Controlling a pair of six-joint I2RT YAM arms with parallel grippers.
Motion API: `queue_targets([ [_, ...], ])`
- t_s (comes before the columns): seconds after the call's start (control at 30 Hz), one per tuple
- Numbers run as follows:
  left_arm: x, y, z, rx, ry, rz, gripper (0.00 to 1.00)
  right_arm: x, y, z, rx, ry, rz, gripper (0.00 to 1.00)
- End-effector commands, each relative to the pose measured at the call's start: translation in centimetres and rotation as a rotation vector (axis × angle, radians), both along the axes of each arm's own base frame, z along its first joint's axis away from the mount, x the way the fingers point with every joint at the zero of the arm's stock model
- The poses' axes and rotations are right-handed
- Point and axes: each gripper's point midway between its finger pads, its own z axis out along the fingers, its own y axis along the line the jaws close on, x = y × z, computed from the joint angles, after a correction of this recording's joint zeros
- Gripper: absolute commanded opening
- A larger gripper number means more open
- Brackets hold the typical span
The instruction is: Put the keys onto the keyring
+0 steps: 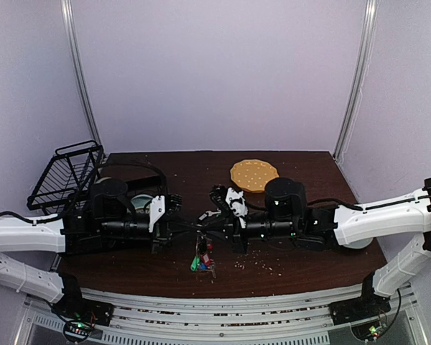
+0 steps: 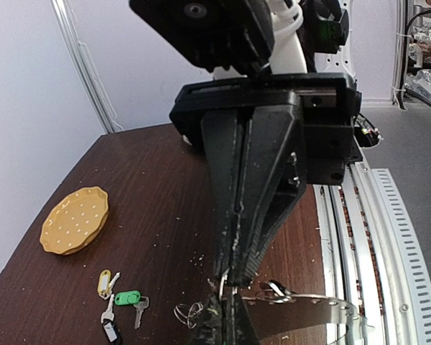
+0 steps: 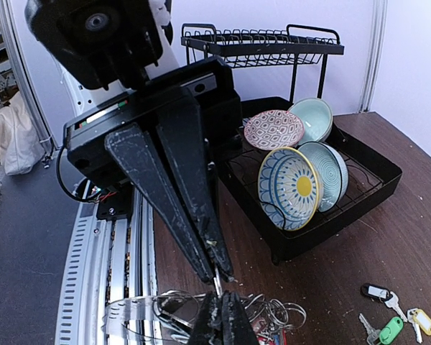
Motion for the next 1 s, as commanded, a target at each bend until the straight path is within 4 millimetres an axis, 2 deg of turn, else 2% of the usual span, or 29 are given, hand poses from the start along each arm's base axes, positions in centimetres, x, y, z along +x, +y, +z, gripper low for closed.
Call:
queue_targets([
  [0.0,0.4,0.0,1.0,-0.016,-0.037,0.002,0.00,-0.3,0.4,3.3,0.081,-0.037,0.019,0.00],
  [0.13,1.2,0.5,1.0,-0.006,-0.066,0.063,0.00,-0.1,0.2,3.1,0.074,-0.045,0.005,0.00],
  [0.17,1.6,0.7,1.2,-0.002,-0.093,0.091,0.00,0.0,0.1,3.0,0.070,-0.050,-0.002,0.06],
  [0.2,2.0,1.0,1.6,0.004,-0.136,0.124,0.00,0.0,0.0,3.0,0.064,-0.057,-0.006,0.17],
  [0.27,2.1,1.5,2.6,0.025,-0.275,0.174,0.00,0.2,-0.5,3.1,0.050,-0.073,-0.023,0.26],
  [0.33,1.5,1.7,3.9,0.043,-0.437,0.207,0.00,0.6,-1.3,3.5,0.047,-0.092,-0.050,0.31],
  [0.47,-1.2,1.9,5.7,0.055,-0.759,0.194,0.00,0.6,-3.0,4.8,0.071,-0.135,-0.069,0.35],
  [0.6,-2.5,1.9,6.1,0.083,-0.905,0.145,0.00,1.3,-4.3,5.5,0.073,-0.142,-0.110,0.37],
  [0.7,-1.6,2.3,6.2,0.143,-0.965,0.198,0.00,3.3,-5.5,5.6,0.074,-0.093,-0.193,0.39],
  [0.77,-1.2,2.7,5.9,0.180,-0.996,0.218,0.00,5.5,-6.0,5.2,0.057,-0.019,-0.269,0.40],
  [0.9,-0.6,3.3,5.7,0.186,-0.983,0.272,0.00,10.7,-7.9,1.8,-0.073,0.110,-0.483,0.40],
  [0.97,0.5,4.0,5.9,0.176,-0.904,0.365,0.00,12.4,-8.6,-0.3,-0.146,0.159,-0.562,0.39],
])
